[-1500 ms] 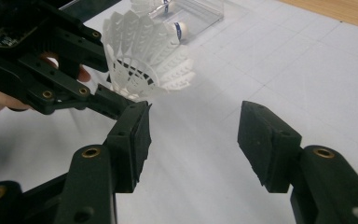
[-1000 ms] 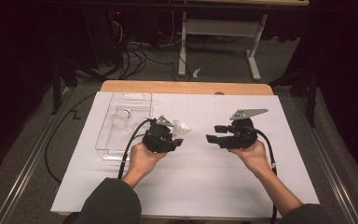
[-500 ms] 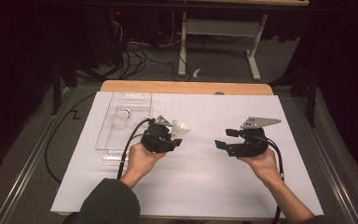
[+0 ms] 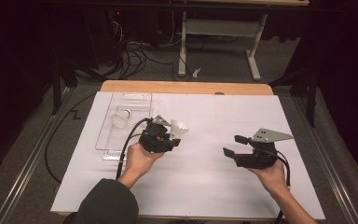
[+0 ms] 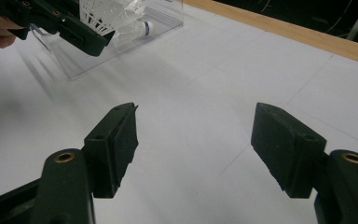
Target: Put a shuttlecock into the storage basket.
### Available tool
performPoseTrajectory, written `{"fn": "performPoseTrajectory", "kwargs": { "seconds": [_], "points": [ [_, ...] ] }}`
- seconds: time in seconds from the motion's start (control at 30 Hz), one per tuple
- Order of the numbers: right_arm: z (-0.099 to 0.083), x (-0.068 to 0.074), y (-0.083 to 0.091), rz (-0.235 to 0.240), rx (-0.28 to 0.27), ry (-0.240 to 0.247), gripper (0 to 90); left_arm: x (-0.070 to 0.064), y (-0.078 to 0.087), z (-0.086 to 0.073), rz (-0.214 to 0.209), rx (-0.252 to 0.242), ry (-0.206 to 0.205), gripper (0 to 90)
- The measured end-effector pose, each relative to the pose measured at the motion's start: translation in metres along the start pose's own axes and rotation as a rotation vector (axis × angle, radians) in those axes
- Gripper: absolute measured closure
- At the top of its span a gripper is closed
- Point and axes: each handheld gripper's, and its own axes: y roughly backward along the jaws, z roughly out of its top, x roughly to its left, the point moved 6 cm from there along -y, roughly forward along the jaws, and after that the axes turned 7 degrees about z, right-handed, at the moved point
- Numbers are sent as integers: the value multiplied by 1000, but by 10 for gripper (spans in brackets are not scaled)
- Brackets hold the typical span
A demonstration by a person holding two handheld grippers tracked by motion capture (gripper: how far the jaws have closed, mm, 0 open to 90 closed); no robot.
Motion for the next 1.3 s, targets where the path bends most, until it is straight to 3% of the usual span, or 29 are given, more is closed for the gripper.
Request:
{"fn": "performPoseTrajectory", "kwargs": {
  "seconds": [0.33, 1.3],
  "points": [
    [-15, 3, 10, -27, -43, 2, 301, 1, 2, 0, -8, 5, -4, 655],
    [-59, 6, 34, -68, -143, -39, 277, 11, 13, -1, -25, -2, 42, 655]
  ]
}}
